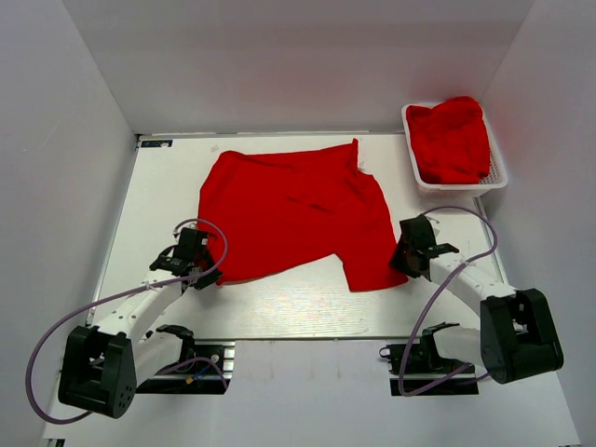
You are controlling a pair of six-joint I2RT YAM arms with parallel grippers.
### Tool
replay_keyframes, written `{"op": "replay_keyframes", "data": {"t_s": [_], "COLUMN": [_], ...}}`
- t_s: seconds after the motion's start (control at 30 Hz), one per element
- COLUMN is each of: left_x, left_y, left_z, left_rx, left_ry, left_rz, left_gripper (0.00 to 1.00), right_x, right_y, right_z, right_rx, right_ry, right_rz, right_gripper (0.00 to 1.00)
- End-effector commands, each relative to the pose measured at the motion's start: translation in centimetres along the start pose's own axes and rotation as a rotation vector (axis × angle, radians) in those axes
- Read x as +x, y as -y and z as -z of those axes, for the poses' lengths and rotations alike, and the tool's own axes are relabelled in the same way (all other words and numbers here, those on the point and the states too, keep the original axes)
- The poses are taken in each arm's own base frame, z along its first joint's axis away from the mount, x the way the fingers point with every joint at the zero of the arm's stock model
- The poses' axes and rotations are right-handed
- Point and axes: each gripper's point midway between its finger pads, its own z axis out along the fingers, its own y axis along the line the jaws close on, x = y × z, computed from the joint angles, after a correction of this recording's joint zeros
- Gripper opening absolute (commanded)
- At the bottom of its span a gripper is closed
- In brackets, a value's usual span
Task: Fold and stack the t-shirts
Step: Flatten the tshirt out
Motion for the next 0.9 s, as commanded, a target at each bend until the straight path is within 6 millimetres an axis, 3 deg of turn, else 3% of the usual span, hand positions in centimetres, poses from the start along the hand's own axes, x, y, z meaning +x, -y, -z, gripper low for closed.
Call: {"op": "replay_keyframes", "data": {"t_s": [0.0,0.1,0.17,0.23,0.33,0.4,0.43,0.5,0.53,0.6,0.63,0.67,0.7,0.73,0.77,0.87], "left_x": [-0.4,-0.4,-0.4,-1.3,-2.9,-5.3,-7.7,-9.8,-12.4,-14.5,-16.9,-18.2,-19.3,-21.1,-21.9,-24.7], "left_y": [0.1,0.1,0.1,0.7,2.0,3.6,4.9,5.6,6.6,7.1,8.2,8.2,8.5,9.2,9.3,9.7], "left_z": [0.3,0.3,0.3,0.8,2.2,4.3,6.2,8.5,10.9,13.8,17.2,19.0,20.6,23.7,25.1,30.5], "left_rx": [0.004,0.004,0.004,0.024,0.056,0.1,0.132,0.14,0.16,0.161,0.201,0.194,0.199,0.221,0.221,0.229], "left_ry": [0.023,0.023,0.023,0.048,0.075,0.133,0.202,0.267,0.345,0.418,0.499,0.553,0.59,0.653,0.687,0.799], "left_rz": [0.001,0.001,0.001,-0.005,-0.023,-0.028,-0.035,-0.039,-0.035,-0.049,-0.043,-0.048,-0.045,-0.037,-0.037,-0.041], "left_gripper": [0.0,0.0,0.0,0.0,0.0,0.0,0.0,0.0,0.0,0.0,0.0,0.0,0.0,0.0,0.0,0.0], "right_x": [7.0,7.4,7.3,5.9,1.4,-3.7,-5.9,-11.0,-12.4,-15.1,-17.9,-18.9,-20.7,-22.2,-22.9,-26.6], "right_y": [1.9,1.7,1.7,1.2,-0.9,-3.4,-4.1,-5.4,-5.9,-5.9,-6.4,-6.3,-6.1,-6.1,-5.5,-4.3], "right_z": [-0.4,-0.7,-0.7,-0.4,1.3,4.2,5.5,9.9,11.3,14.7,18.4,19.7,22.8,25.2,26.6,34.4], "right_rx": [0.031,0.032,0.036,0.029,-0.027,-0.118,-0.138,-0.198,-0.221,-0.24,-0.27,-0.265,-0.277,-0.28,-0.262,-0.247], "right_ry": [-0.252,-0.28,-0.28,-0.241,-0.097,0.075,0.143,0.343,0.398,0.526,0.634,0.68,0.764,0.825,0.866,1.051], "right_rz": [0.026,0.048,0.055,0.074,0.076,0.071,0.061,0.041,0.034,0.016,-0.005,-0.004,-0.031,-0.023,-0.035,-0.082], "right_gripper": [0.37,0.0,0.0,0.0,0.0,0.0,0.0,0.0,0.0,0.0,0.0,0.0,0.0,0.0,0.0,0.0]}}
